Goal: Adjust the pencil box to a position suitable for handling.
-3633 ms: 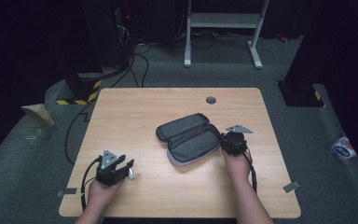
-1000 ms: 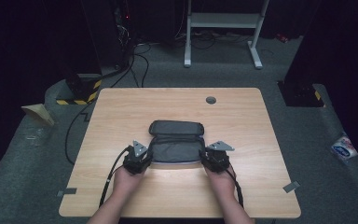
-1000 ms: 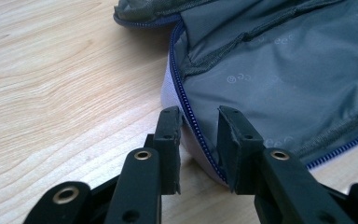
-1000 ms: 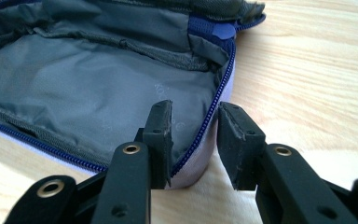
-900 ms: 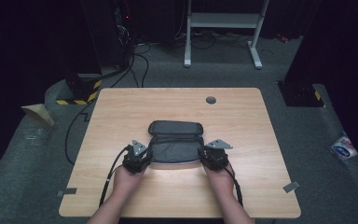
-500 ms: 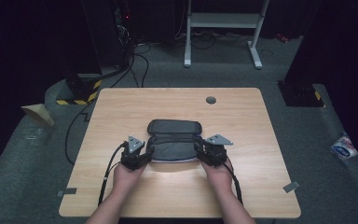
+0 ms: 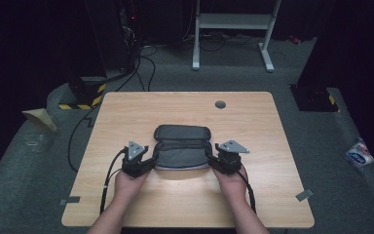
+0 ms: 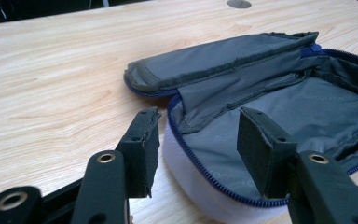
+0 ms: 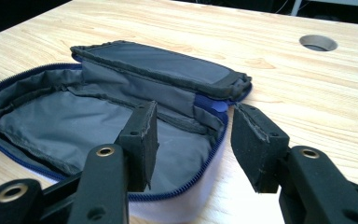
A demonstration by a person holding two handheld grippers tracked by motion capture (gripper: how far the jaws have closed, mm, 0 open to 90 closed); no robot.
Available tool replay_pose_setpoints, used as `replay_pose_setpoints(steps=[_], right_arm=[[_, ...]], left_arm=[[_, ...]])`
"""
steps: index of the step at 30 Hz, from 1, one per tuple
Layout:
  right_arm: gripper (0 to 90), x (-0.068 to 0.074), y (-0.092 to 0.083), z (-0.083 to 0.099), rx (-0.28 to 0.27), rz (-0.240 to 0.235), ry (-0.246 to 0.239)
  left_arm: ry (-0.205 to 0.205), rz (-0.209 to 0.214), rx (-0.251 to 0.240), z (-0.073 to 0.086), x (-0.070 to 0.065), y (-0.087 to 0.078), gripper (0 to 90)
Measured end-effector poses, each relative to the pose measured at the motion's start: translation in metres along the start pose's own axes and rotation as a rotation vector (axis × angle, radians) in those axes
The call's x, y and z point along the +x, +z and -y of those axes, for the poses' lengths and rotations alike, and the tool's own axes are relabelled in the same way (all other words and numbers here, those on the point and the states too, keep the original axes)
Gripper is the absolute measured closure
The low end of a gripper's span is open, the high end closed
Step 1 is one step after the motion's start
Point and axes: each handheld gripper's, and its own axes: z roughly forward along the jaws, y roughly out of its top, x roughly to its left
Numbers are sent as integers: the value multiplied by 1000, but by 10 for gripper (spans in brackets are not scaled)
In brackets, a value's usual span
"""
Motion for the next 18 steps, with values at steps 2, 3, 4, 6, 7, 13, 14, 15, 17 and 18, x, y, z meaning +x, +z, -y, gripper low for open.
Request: replay_pose_setpoints(steps=[2,3,4,6,7,13,14,15,17,18], right_arm=[[511,-3,-4,3,-6,7,2],[511,-5,-6,4,-8,11,1],[511,-7,-7,6,-8,18,3],[511,-12,-11,9,-7,29,8],[510,-15,-13,11,-7,33,12],[515,-29,-25,24,6,64,19],[516,-31,-26,26,6,68,16],[517,-32,-28,29,11,71,12],[520,-34,-32,34,26,79,6],[520,-35,-33,36,33,87,-1]], left_arm=[[-10,-3,-7,0,5,-4,492],[-16,-7,-10,0,8,-7,493],[-20,-8,-11,0,10,-9,495],[-18,-14,-14,2,15,-14,496],[-19,-21,-17,5,17,-17,496],[-60,-50,-15,23,32,-33,483],[-68,-48,-10,27,34,-35,486],[-68,-53,-2,30,36,-38,494],[-68,-54,19,36,38,-42,513],[-68,-58,28,39,39,-44,523]])
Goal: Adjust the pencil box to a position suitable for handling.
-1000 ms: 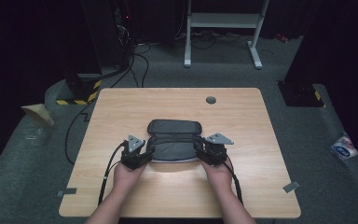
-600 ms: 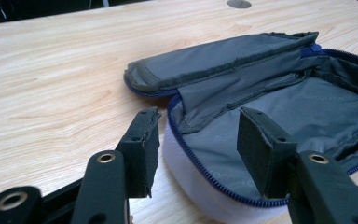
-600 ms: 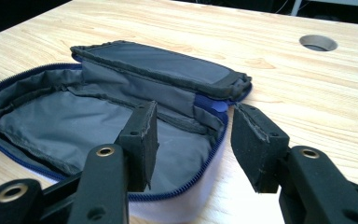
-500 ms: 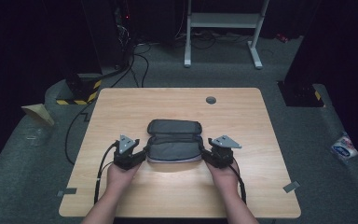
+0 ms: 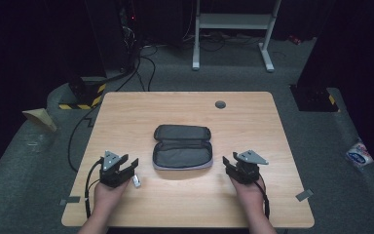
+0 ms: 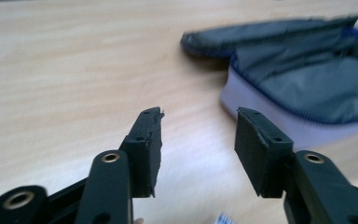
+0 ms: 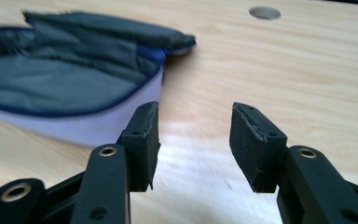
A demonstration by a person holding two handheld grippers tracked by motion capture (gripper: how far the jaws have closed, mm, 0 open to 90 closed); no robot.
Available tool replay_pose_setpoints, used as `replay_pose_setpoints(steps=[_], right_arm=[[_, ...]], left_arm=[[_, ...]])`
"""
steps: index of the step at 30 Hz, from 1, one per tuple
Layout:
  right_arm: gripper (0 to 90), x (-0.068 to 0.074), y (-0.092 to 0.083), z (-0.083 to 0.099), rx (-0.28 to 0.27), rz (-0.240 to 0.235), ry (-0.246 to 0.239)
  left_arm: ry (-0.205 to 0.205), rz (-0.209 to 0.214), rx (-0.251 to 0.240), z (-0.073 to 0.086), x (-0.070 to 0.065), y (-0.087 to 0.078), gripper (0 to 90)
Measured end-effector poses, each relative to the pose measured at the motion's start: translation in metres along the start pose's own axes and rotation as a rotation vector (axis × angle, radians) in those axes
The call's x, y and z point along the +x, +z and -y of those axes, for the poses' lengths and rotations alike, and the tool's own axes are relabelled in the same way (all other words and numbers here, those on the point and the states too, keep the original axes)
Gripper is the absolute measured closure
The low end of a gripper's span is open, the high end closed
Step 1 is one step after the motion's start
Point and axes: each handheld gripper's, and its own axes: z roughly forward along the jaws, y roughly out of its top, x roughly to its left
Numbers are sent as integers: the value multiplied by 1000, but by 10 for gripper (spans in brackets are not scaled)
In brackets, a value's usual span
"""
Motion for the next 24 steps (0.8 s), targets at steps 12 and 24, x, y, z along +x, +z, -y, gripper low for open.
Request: replay_pose_setpoints(steps=[12,24], right_arm=[[518,-8,-23,32,61,52,-45],[507,-12,-27,48,122,77,-74]], left_arm=[[26,-64,108,30,6,-20,653],[108,-86,182,39,-9,-12,633]])
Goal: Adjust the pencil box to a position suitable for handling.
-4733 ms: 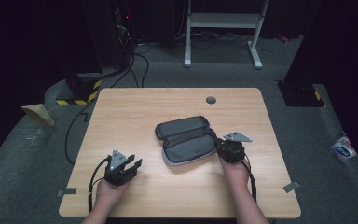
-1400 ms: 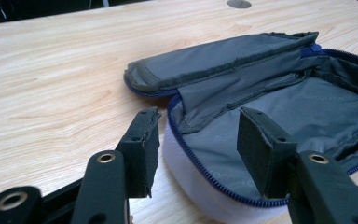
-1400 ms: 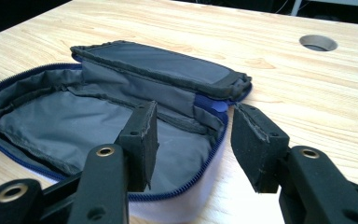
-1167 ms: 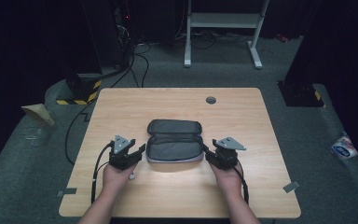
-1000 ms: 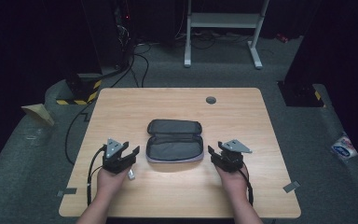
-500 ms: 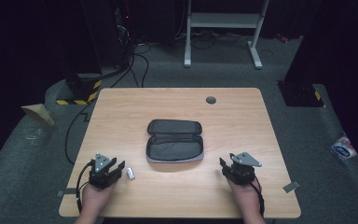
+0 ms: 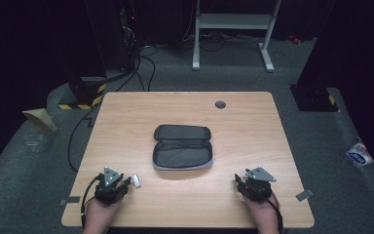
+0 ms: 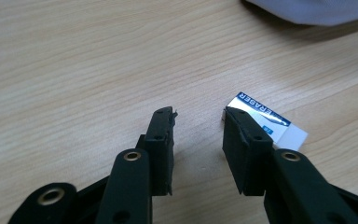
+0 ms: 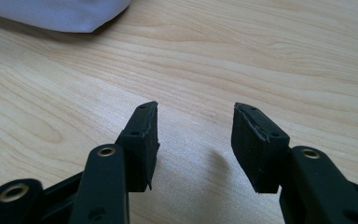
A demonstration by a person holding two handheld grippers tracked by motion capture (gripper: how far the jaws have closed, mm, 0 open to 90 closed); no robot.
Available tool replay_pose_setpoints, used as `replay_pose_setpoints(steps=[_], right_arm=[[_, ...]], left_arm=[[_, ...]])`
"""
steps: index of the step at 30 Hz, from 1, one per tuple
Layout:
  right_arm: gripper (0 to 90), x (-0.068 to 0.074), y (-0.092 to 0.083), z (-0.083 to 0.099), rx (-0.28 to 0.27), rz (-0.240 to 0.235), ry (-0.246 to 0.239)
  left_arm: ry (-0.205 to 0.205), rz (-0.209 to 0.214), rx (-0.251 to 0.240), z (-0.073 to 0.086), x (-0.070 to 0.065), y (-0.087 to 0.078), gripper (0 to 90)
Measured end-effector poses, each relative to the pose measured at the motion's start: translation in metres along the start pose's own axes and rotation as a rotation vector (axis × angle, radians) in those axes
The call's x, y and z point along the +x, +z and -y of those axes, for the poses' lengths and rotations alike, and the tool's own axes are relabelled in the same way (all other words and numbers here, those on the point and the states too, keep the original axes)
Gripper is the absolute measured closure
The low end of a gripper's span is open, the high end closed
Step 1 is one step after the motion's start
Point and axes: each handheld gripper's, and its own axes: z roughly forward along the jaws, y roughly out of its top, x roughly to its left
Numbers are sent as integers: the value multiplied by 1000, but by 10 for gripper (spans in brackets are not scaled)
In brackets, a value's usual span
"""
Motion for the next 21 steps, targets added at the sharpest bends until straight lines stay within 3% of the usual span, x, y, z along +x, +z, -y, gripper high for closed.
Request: replay_pose_setpoints(steps=[5,11,15,17,21], right_arm=[[507,-1,0,0,3,-3,10],[507,-1,2,0,11,-4,10],[506,-1,2,0,10,-11,13],[506,-2,1,0,12,-14,20],[507,-3,2,0,13,-18,20]], left_arm=[[-8,14,-3,-7,-4,12,638],[14,41,-18,-18,-13,24,639],[12,46,-38,-17,-9,20,634],[12,80,-76,-13,-5,10,620],[3,118,-99,-10,-6,-1,576]])
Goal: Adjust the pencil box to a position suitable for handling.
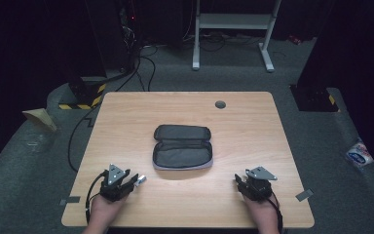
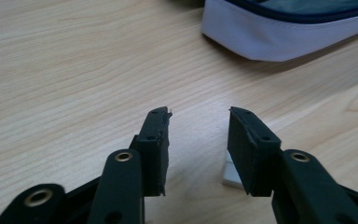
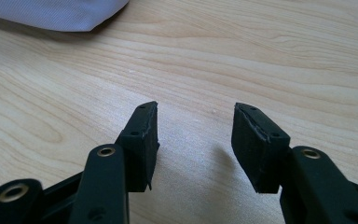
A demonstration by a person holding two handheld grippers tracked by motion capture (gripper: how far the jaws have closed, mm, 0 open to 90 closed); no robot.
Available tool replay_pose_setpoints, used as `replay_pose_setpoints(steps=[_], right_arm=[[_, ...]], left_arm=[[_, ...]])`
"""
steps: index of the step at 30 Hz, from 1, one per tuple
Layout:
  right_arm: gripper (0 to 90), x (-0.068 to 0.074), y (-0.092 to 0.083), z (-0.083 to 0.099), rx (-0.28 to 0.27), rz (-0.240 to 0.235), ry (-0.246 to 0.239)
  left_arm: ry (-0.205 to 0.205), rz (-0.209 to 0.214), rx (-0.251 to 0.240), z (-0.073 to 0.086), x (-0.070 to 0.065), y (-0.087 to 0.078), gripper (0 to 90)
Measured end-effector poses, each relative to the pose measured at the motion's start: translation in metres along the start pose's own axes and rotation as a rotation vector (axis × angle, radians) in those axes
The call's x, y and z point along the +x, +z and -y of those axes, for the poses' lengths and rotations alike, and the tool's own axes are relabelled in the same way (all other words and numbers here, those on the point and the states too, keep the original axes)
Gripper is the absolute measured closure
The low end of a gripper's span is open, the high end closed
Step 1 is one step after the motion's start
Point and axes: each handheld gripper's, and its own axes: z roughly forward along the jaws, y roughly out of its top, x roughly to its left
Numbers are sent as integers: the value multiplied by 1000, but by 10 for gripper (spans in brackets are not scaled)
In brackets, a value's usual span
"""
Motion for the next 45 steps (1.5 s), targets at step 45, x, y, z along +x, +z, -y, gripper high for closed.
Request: replay_pose_setpoints(steps=[45], right_arm=[[466,-1,6,-3,60,-41,29]], left_arm=[[16,76,26,3,-12,12,728]])
